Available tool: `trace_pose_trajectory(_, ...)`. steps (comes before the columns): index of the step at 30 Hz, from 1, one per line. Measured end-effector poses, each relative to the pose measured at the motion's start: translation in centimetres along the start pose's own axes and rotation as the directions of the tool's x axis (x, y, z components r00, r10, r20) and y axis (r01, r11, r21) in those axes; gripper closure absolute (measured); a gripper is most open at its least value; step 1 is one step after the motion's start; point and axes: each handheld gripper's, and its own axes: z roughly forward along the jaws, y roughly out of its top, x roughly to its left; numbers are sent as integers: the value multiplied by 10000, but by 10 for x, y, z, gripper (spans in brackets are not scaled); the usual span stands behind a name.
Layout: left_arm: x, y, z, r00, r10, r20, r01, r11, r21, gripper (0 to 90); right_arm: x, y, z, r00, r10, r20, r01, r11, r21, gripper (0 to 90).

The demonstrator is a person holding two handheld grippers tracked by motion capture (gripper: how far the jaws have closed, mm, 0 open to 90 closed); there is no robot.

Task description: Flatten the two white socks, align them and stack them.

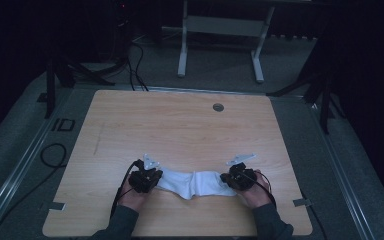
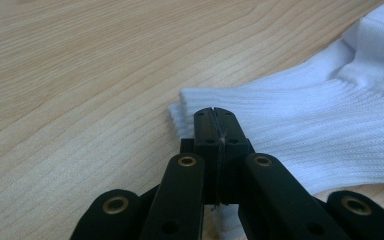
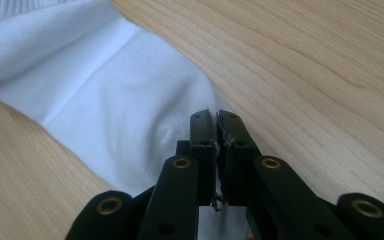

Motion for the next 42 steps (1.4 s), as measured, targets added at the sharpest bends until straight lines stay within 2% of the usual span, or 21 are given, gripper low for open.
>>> trace_pose_trajectory(3, 0, 0, 0, 10000, -5, 3, 5, 10000, 11, 897, -2, -2, -2, 9999, 56, 132, -55, 10000, -20, 884)
trace_pose_trajectory(4, 0, 0, 0, 10000, -1, 3, 1, 10000, 13, 897, -3, -3, -4, 9995, 39, 315, -39, 10000, 1, 884)
trace_pose_trajectory(7, 0, 0, 0, 10000, -1, -4, 1, 10000, 10, 897, -8, -7, -7, 9993, 292, 238, -292, 9996, -15, 890)
trace_pose_trajectory(13, 0, 0, 0, 10000, 0, -12, 0, 10000, 10, 897, -15, -11, -13, 9985, 402, 384, -400, 9992, -54, 890)
trace_pose_trajectory(18, 0, 0, 0, 10000, -2, -10, 2, 10000, -1, 897, -24, -14, -22, 9959, 735, 532, -724, 9971, -230, 888)
trace_pose_trajectory(29, 0, 0, 0, 10000, 7, -12, -7, 10000, -31, 896, -30, -2, -51, 9954, 600, 753, -530, 9943, -926, 889)
trace_pose_trajectory(33, 0, 0, 0, 10000, 24, -21, -24, 10000, -26, 897, -30, 3, -49, 9957, 502, 778, -436, 9955, -844, 888)
trace_pose_trajectory(38, -1, -1, 1, 10000, 31, -47, -31, 9999, -97, 896, -31, 3, -33, 9963, 485, 713, -462, 9984, -324, 877)
trace_pose_trajectory(42, -1, -1, 1, 10000, 33, -36, -34, 9998, -194, 892, -33, 1, -31, 9959, 627, 658, -607, 9976, -330, 757)
